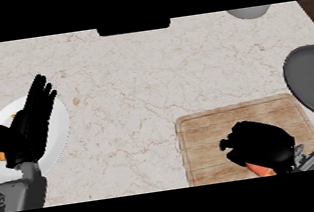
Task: Pick the squash from the cutting board and place it in the pan
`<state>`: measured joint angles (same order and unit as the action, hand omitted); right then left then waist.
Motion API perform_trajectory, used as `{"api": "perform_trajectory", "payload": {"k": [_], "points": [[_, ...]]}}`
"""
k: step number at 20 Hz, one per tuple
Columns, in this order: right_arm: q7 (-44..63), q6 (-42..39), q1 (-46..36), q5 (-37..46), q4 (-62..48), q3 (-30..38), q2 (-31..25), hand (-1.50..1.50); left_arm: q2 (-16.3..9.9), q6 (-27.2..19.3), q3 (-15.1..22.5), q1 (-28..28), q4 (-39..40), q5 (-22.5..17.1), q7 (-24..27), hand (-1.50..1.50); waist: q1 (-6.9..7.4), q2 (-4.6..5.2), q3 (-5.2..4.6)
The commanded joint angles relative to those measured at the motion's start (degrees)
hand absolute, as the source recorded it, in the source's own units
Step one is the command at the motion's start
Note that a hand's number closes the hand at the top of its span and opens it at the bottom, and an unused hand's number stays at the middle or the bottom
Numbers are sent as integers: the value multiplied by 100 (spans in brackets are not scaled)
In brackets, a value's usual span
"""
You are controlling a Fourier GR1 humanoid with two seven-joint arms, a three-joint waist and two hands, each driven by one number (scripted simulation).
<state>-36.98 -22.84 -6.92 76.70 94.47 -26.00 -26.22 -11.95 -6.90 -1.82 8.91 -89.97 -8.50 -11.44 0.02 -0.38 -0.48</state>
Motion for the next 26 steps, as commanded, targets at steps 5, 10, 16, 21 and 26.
{"api": "perform_trajectory", "payload": {"k": [5, 10, 16, 21, 26], "points": [[-352, 65, 77, -410, 218, 528, 158, 150, -71, 217, -153, -227, -255, -78, -118, 0, 1, 31, 48], [1776, -87, 1327, -538, 510, 1592, 927, 150, -229, 78, -421, -126, -161, -128, -191, 0, -346, -32, 45], [2941, 147, 1669, -343, 2660, 2060, 1375, 150, -105, 108, -333, -278, -179, -130, -116, 0, -282, -54, 37], [3136, -65, 1786, -496, 4240, 2468, 1308, 150, -4, 171, -221, -370, -185, -74, 41, 0, -142, -5, 41], [3535, -1232, 1478, -1281, 5154, 3172, 1419, 150, 0, 112, -156, -29, -302, 19, -210, 0, -53, 25, 46]]}}
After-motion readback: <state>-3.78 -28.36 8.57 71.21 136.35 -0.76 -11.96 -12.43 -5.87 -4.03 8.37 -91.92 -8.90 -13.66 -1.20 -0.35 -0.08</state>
